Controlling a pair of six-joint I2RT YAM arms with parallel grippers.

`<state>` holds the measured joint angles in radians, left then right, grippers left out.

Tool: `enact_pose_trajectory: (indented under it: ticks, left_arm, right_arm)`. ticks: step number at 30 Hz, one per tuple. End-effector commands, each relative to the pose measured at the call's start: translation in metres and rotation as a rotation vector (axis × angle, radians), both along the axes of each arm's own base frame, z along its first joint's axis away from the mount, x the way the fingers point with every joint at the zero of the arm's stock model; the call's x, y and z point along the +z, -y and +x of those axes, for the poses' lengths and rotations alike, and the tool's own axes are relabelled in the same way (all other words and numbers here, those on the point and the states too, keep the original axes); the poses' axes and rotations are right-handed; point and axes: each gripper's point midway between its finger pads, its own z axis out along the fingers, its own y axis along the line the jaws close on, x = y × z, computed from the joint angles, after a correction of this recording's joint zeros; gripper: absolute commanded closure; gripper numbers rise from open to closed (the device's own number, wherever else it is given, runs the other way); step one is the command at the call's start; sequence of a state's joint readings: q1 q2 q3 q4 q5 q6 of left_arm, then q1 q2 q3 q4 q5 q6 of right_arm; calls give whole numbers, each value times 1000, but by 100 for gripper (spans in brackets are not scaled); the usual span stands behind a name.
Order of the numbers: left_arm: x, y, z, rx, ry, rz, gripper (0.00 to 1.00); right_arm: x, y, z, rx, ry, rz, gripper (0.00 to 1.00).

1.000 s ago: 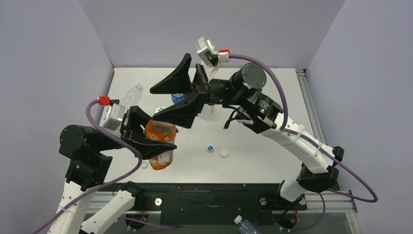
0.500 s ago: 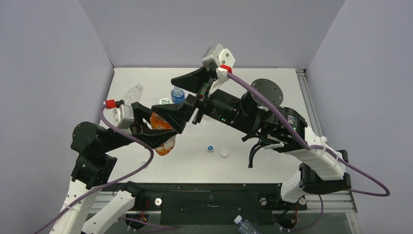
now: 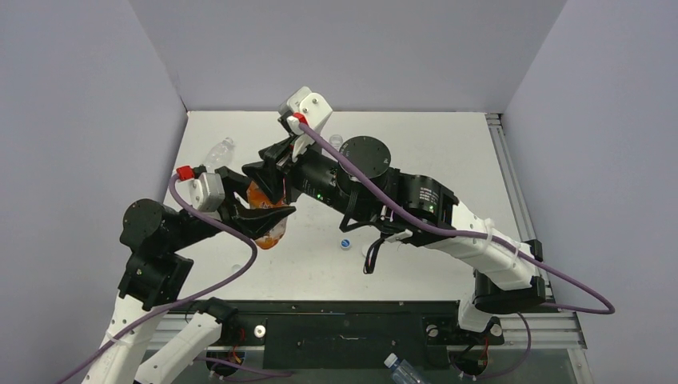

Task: Unscrew the bottle caps
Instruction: Unscrew the bottle cap from the plastic bottle.

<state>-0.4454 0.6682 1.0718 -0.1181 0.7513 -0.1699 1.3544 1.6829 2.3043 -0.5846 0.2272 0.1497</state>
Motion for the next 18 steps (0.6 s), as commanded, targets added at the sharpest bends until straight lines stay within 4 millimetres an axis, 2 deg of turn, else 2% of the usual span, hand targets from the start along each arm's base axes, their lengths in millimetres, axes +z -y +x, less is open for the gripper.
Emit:
enact_pose_trajectory:
  ticks: [1,2,4,7,8,9,10,11,15,18]
  left_arm:
    - [3,-3,3,30,30,-5,100]
    - [2,-3,3,29,29,-5,100]
    - [1,-3,3,29,27,-4,100]
    - [-2,-3,4,33,21,-2,100]
    - [-4,-3,4,33,17,0,100]
    - [-5,-3,4,33,15,2,100]
    - [-6,-3,3,28,12,5,100]
    - [-7,-2,2,21,8,4,100]
    - [-2,2,-13,-59,-20,-26,100]
    - [11,6,-38,-183,-44,-42,100]
  right_arm:
    - [30,16,-1,-2,4,104,69]
    - [31,17,-1,-1,3,106,77]
    - [30,18,0,5,0,111,81]
    - [26,15,-5,38,1,110,83]
    - [31,19,-6,45,9,124,84]
    - [27,17,-9,70,11,115,89]
    - [33,22,-10,82,23,131,93]
    - [32,24,-16,125,31,128,100]
    - [35,26,-40,333,78,155,100]
    - [42,33,-71,560,138,194,100]
